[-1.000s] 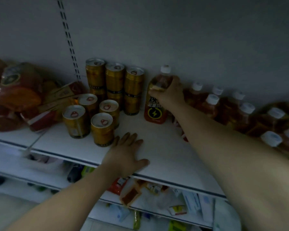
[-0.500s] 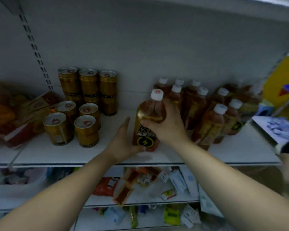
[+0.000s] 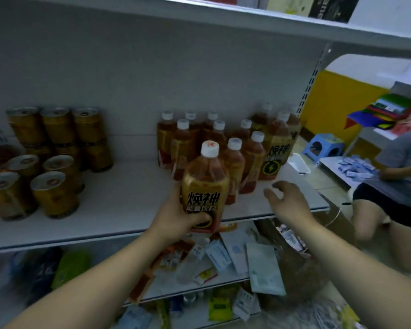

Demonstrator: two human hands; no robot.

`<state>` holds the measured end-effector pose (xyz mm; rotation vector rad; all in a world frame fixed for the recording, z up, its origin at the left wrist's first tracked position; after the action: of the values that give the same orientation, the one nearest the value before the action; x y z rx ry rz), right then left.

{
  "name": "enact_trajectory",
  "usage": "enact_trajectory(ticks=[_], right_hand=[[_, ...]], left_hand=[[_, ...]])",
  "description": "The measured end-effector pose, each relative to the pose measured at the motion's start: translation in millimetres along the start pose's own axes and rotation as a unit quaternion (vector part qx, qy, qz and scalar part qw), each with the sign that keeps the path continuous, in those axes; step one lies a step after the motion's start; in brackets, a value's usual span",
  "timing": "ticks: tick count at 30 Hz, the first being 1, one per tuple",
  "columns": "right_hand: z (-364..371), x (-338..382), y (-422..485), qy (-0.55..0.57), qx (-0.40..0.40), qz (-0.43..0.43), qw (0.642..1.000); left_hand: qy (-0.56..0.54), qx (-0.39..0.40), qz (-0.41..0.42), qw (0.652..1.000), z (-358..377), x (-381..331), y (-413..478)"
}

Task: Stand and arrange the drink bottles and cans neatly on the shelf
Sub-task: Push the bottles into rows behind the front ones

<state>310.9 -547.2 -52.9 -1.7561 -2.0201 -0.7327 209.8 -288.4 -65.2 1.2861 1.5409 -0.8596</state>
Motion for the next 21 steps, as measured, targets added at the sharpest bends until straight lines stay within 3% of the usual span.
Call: enact_trajectory(ticks=[3, 10, 15, 21], right_hand=[[-7.3, -68.1, 35.8, -0.094, 0.084, 0.050, 0.991], [-20.7, -143.2, 84.0, -0.237, 0.188, -0.006, 0.953], [-22.7, -160.6, 84.2, -0.163, 0.183, -0.031, 0.969], [-14.1, -178.8, 93.3, -0.168, 0.233, -0.051, 0.956]], left_hand=[[-0.012, -0.012, -0.014, 1.000, 53.9, -11.7, 5.9], [-0.002, -0.033, -0.002, 0.999, 158.6, -47.0, 38.0], [0.010, -0.044, -0.001, 0.999, 198.0, -53.0, 65.1], [0.028, -0.048, -0.006, 0.998, 226.8, -52.9, 103.8]])
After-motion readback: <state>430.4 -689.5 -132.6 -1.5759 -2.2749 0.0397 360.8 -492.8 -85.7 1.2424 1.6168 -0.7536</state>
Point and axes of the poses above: each hand's wrist, its own y-axis towards the middle knuckle, its own z-axis out of the palm, x = y × z, the point moved 1 cm from there along y, towards the middle knuckle, and after that the axes turned 4 degrees about -z, right-handed, at the moved point
